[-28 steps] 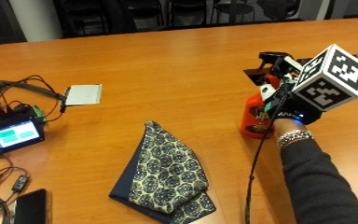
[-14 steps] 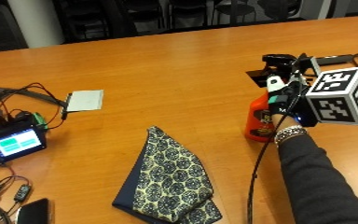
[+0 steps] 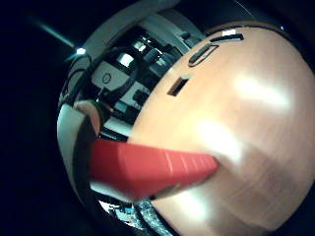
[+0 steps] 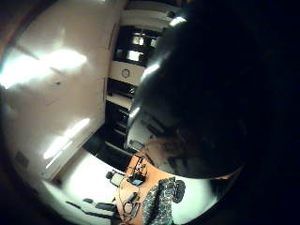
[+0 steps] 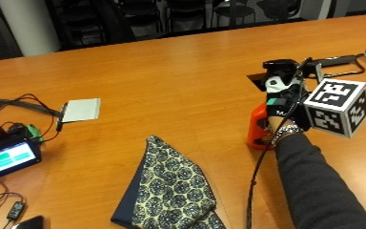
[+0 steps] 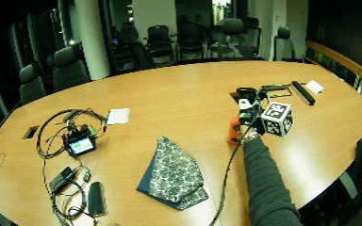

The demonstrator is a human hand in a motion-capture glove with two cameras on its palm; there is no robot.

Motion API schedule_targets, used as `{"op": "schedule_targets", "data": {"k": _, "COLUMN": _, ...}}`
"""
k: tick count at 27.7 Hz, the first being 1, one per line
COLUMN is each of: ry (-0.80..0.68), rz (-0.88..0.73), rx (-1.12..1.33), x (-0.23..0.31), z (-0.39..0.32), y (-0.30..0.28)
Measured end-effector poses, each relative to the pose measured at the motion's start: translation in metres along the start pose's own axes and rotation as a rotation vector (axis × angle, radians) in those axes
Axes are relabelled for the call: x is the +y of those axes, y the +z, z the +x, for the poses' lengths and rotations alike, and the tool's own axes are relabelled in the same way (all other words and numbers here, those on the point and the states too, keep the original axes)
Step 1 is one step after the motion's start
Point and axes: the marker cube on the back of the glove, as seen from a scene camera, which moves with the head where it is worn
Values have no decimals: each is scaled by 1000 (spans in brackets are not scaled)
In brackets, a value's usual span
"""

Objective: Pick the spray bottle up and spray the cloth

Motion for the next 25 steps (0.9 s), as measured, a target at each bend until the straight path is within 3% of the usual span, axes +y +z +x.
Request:
{"op": "schedule_targets", "data": {"k": 10, "ry": -159, "rz": 164, "rx": -12, "x": 0, "z": -4, "y": -1}}
{"op": "schedule_targets", "data": {"k": 17, "ry": -201, "rz": 155, "rx": 4, "x": 0, "z": -8, "y": 0}}
{"op": "schedule_targets", "data": {"k": 25, "ry": -497, "rz": 66, "rx": 103, "x": 4, "z": -47, "y": -4}}
